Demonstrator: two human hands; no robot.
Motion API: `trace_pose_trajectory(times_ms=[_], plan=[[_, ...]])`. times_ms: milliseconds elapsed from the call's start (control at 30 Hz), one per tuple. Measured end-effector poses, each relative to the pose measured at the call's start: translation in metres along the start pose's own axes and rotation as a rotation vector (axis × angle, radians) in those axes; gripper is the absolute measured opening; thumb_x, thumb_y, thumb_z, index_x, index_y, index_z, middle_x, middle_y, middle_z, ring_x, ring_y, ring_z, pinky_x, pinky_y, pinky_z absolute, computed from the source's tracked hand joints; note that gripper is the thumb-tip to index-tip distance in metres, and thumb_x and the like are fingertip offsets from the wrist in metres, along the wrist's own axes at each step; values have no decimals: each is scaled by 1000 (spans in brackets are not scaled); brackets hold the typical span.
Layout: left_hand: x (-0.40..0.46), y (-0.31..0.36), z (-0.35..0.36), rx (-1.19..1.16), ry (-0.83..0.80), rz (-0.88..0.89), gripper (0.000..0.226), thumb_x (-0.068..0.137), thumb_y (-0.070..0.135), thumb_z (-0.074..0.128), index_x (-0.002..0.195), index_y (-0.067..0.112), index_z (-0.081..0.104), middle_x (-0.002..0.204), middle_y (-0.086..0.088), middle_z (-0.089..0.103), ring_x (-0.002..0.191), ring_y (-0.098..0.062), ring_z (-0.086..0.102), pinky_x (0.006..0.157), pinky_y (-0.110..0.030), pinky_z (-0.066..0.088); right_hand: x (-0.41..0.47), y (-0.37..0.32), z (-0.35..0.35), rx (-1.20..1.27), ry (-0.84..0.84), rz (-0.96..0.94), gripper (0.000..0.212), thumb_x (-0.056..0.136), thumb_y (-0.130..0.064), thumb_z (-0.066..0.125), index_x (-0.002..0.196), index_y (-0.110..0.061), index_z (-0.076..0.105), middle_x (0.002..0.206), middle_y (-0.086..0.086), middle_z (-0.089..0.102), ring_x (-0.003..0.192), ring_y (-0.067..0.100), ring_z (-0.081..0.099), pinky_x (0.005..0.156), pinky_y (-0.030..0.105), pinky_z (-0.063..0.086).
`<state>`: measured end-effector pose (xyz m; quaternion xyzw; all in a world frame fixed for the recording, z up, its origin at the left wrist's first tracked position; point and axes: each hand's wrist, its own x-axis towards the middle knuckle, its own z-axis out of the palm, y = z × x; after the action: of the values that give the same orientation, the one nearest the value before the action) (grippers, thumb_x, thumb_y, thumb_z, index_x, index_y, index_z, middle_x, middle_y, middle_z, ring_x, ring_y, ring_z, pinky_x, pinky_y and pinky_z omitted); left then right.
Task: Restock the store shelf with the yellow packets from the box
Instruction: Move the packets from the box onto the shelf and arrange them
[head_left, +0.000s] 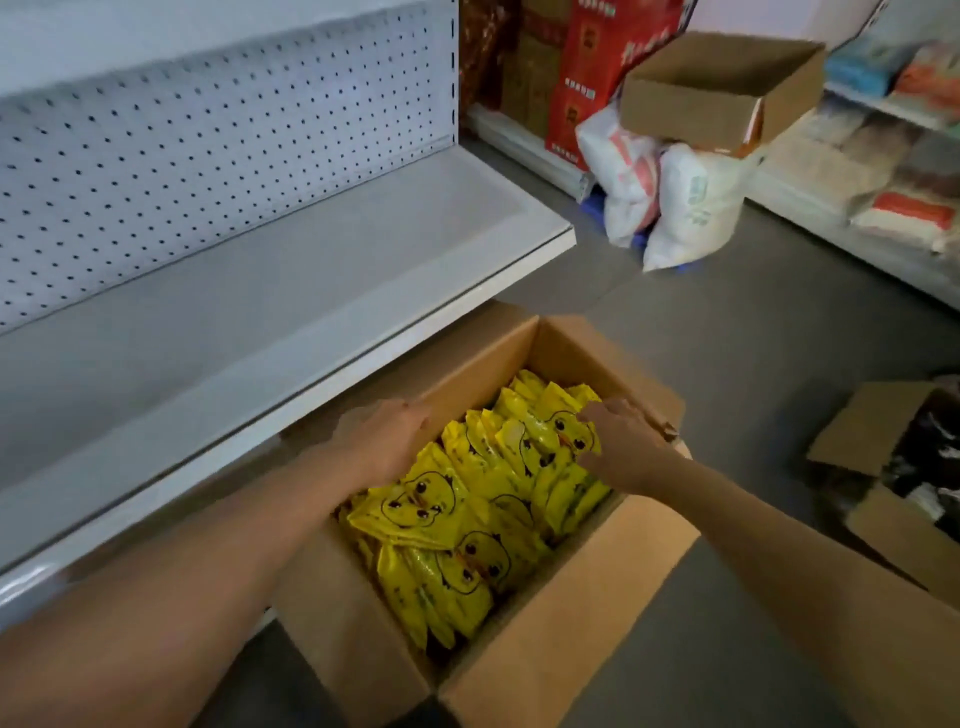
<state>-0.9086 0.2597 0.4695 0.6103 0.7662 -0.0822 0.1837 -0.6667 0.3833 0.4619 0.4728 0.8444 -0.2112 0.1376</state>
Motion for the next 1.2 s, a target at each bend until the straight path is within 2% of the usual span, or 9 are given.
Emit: trace_pose_trajectory(times_ms=[167,400,600,733,933,1033,1067,1100,1200], plan=[[19,-6,71,-69,-136,-212,44,88,20,53,132,22,46,136,-3,50,125,-23,49,95,-39,48,46,26,32,-9,-124,-88,52,88,-27,59,133,-12,39,135,14,34,129,32,34,102,37,33],[29,-4,156,-392,-238,-635,50,87,23,58,128,6,37,127,-20,52,118,-37,51,93,-43,47,89,31,81,49,-247,-173,53,87,-22,61,134,-11,39,137,15,33,128,33,38,103,38,36],[45,5,195,-417,-364,-830,53,94,30,47,139,12,27,137,-11,48,127,-32,46,98,-46,42,106,36,113,112,-296,-164,49,85,-20,63,129,-8,44,131,16,38,116,32,48,93,37,45],[55,10,224,-642,-208,-881,72,93,26,52,146,5,8,145,-18,37,128,-37,44,100,-44,41,115,47,124,116,-301,-137,50,86,-22,64,129,-10,44,133,16,38,117,30,47,93,32,41],[77,7,245,-655,52,-1029,59,80,28,67,125,14,32,134,-25,38,123,-44,42,98,-53,41,131,57,137,128,-247,-69,52,84,-15,65,131,-6,45,130,18,46,115,29,51,86,29,42],[84,14,227,-688,122,-970,49,85,10,60,128,7,35,138,-25,35,130,-38,33,105,-37,22,137,56,141,125,-224,-39,48,86,-15,62,129,-5,45,127,17,48,110,28,52,76,24,38],[85,16,220,-694,169,-925,46,85,5,57,127,4,37,134,-23,40,129,-36,34,101,-32,17,138,56,143,124,-223,-32,46,86,-15,62,128,-5,44,127,17,48,110,27,52,76,24,37],[85,18,215,-721,209,-880,46,84,1,55,127,4,37,129,-22,46,124,-36,40,94,-31,20,139,54,144,131,-225,-22,46,87,-15,61,128,-5,44,127,17,48,110,27,51,76,24,36],[82,23,203,-888,251,-781,67,80,-6,58,134,16,25,100,-12,57,89,-35,59,67,-38,42,136,47,145,141,-252,-2,46,87,-12,59,130,-5,44,130,18,46,113,28,50,78,26,39]])
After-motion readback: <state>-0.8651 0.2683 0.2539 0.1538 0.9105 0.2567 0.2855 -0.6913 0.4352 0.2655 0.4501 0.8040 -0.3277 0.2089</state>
